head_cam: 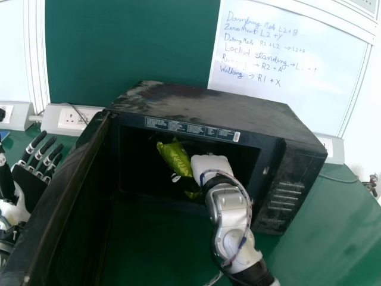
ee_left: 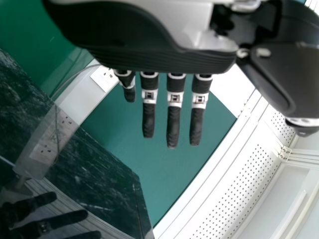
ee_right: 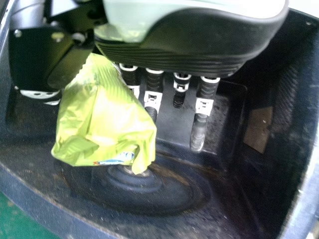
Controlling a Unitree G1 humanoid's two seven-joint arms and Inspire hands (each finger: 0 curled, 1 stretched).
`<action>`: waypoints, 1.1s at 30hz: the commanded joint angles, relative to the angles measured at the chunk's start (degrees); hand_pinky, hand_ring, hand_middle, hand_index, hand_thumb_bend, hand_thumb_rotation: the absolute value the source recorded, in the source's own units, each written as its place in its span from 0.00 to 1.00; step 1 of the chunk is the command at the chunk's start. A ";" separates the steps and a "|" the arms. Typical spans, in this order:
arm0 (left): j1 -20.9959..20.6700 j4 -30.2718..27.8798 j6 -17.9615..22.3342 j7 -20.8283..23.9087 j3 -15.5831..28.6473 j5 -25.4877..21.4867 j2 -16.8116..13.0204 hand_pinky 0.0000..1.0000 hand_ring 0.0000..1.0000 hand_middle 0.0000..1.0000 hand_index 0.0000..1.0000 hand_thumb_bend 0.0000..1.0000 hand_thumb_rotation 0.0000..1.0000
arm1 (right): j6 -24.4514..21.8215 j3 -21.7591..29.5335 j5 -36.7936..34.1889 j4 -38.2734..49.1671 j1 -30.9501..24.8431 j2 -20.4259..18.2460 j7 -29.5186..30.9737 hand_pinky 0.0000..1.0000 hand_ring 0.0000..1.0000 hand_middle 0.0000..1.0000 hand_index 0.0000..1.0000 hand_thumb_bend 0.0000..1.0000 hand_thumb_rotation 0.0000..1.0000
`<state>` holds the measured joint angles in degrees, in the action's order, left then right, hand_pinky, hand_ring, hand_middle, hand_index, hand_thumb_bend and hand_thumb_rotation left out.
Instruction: Put biscuit inside oven
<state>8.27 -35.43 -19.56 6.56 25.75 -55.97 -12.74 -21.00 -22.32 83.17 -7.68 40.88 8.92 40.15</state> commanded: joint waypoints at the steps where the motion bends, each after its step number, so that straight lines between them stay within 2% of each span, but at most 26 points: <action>1: 0.10 -0.14 0.38 -0.18 -0.02 0.38 0.23 0.81 0.75 0.71 0.70 0.85 0.38 | -0.85 -0.28 -1.24 -1.34 2.39 0.68 -1.73 0.37 0.37 0.48 0.72 0.57 0.00; 4: 0.05 0.04 0.32 -0.23 0.11 0.32 0.20 0.83 0.77 0.72 0.70 0.84 0.38 | -0.56 -0.48 -3.39 -4.20 3.65 1.19 -4.61 0.40 0.40 0.48 0.70 0.57 0.00; 9: 0.03 0.07 0.38 -0.37 0.26 -0.13 0.26 0.83 0.77 0.72 0.70 0.85 0.38 | -1.08 -0.85 -6.36 -8.81 5.58 1.43 -8.68 0.33 0.35 0.48 0.68 0.57 0.00; 12: 0.06 0.21 0.50 -0.50 0.26 -0.01 0.31 0.81 0.76 0.72 0.70 0.83 0.38 | -1.63 -1.66 -7.67 -11.65 7.35 1.62 -9.74 0.38 0.38 0.48 0.67 0.57 0.00; 14: 0.10 0.28 0.51 -0.58 0.28 0.02 0.29 0.80 0.75 0.71 0.70 0.84 0.37 | -1.74 -2.52 -8.20 -13.88 8.80 1.74 -10.36 0.32 0.34 0.48 0.69 0.57 0.00; 21: 0.28 0.45 0.87 -1.25 0.50 -0.37 0.51 0.84 0.77 0.73 0.70 0.85 0.36 | -1.69 -4.14 -11.33 -17.84 10.76 1.83 -14.72 0.28 0.32 0.47 0.67 0.57 0.00; 24: 0.39 0.40 0.84 -1.22 0.50 -0.27 0.42 0.83 0.77 0.73 0.70 0.85 0.36 | -1.54 -4.79 -12.53 -19.11 11.22 2.06 -16.67 0.25 0.29 0.47 0.73 0.57 0.00; 33: 0.62 0.12 0.77 -1.05 0.57 -0.14 0.32 0.83 0.77 0.73 0.70 0.85 0.37 | -2.62 -6.12 -15.65 -22.45 13.08 1.97 -19.14 0.29 0.31 0.47 0.68 0.57 0.00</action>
<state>8.69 -35.34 -19.14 6.01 26.00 -56.19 -12.33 -23.02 -28.28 68.15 -29.65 51.56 10.71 21.92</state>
